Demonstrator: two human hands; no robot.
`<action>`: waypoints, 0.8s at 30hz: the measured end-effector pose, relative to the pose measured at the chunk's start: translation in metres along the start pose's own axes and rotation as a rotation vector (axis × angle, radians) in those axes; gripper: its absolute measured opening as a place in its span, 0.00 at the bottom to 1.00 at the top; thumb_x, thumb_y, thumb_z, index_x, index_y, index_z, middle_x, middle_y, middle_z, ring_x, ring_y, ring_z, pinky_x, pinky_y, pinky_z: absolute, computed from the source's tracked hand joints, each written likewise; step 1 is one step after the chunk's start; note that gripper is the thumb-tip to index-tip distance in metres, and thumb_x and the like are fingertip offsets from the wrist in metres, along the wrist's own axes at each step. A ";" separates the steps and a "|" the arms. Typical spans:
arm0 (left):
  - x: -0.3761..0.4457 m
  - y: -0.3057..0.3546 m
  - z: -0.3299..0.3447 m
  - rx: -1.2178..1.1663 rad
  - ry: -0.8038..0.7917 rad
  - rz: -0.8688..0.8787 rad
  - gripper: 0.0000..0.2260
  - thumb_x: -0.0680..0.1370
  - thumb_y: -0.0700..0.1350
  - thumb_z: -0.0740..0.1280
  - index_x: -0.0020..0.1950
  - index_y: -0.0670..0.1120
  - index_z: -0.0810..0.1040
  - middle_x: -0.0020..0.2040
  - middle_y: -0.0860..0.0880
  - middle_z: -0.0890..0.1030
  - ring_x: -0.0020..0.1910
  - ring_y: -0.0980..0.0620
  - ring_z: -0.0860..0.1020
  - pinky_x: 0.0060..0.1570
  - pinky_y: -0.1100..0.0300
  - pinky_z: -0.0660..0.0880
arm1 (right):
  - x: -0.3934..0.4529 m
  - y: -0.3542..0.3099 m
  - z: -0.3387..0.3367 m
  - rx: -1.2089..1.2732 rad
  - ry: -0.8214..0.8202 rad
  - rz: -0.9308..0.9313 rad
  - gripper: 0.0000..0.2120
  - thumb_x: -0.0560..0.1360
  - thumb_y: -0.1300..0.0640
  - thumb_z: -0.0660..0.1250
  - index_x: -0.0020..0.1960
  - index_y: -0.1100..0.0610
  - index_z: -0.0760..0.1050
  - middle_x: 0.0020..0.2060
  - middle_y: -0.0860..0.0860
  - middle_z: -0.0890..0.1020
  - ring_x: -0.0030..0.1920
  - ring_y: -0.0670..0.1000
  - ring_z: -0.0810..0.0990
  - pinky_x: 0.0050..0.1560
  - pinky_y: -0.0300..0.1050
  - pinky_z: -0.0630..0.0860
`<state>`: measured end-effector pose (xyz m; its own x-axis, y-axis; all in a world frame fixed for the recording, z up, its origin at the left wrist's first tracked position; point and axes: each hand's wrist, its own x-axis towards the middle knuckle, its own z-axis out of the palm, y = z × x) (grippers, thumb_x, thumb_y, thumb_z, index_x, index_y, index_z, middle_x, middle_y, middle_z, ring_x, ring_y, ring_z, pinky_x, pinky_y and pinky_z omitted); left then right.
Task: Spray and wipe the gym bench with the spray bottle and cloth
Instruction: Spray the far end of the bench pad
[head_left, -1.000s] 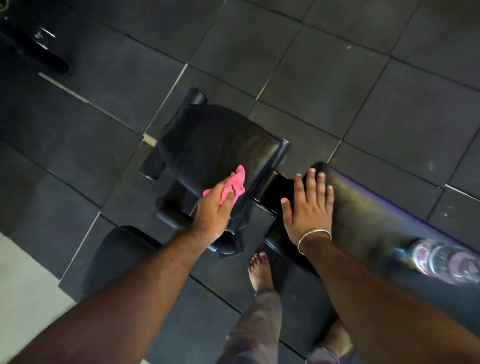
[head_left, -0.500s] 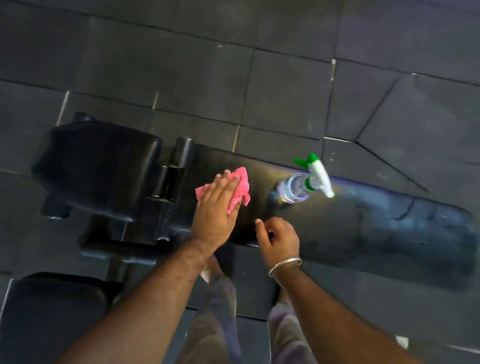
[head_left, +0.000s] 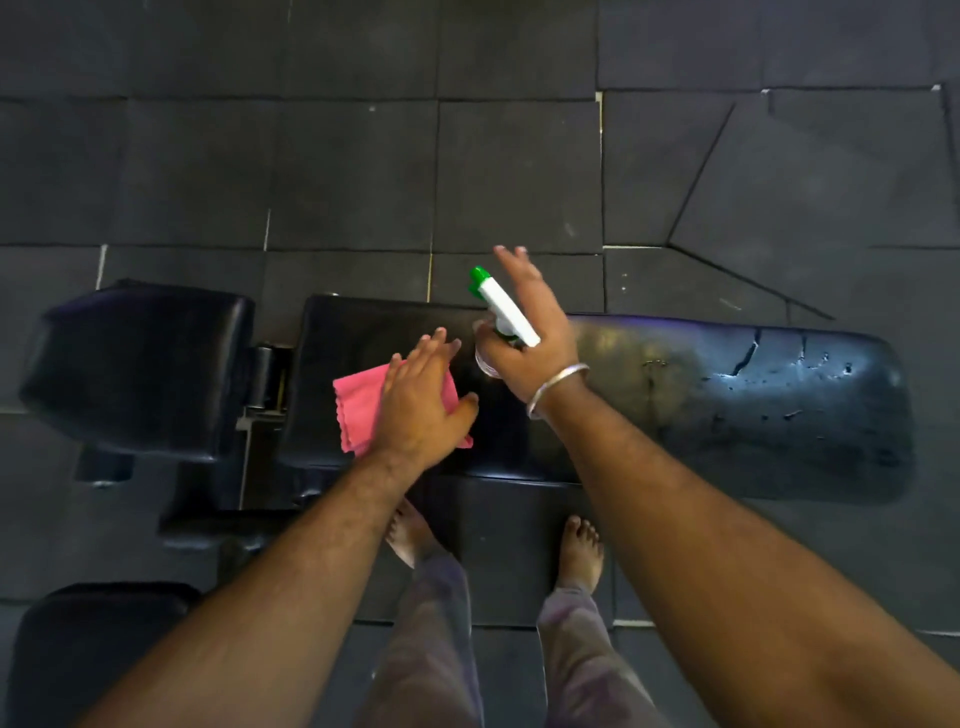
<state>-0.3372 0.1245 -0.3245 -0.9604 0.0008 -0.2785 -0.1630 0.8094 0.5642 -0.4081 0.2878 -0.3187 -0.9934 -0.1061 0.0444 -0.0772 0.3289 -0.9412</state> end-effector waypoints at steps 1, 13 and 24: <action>0.003 0.010 0.000 -0.050 0.018 -0.017 0.32 0.78 0.47 0.75 0.81 0.46 0.71 0.84 0.47 0.68 0.84 0.46 0.62 0.84 0.44 0.53 | 0.003 -0.003 -0.001 0.021 -0.011 -0.002 0.34 0.72 0.61 0.70 0.78 0.50 0.70 0.77 0.49 0.73 0.80 0.47 0.67 0.78 0.49 0.68; 0.028 0.113 0.074 0.005 -0.150 0.173 0.27 0.83 0.42 0.69 0.82 0.45 0.69 0.83 0.45 0.68 0.83 0.45 0.65 0.83 0.45 0.60 | -0.104 0.029 -0.142 0.049 0.212 0.393 0.24 0.66 0.60 0.67 0.60 0.48 0.83 0.47 0.38 0.85 0.49 0.43 0.84 0.53 0.41 0.80; 0.036 0.156 0.175 0.501 -0.394 0.282 0.34 0.86 0.57 0.58 0.88 0.54 0.45 0.89 0.54 0.45 0.87 0.51 0.45 0.83 0.36 0.46 | -0.186 0.097 -0.222 -0.266 0.168 0.915 0.13 0.70 0.58 0.69 0.53 0.54 0.83 0.37 0.48 0.79 0.43 0.59 0.82 0.42 0.45 0.71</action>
<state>-0.3578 0.3535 -0.3826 -0.7818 0.3872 -0.4887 0.2957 0.9203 0.2561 -0.2502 0.5481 -0.3441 -0.6760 0.4253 -0.6018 0.7363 0.4212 -0.5295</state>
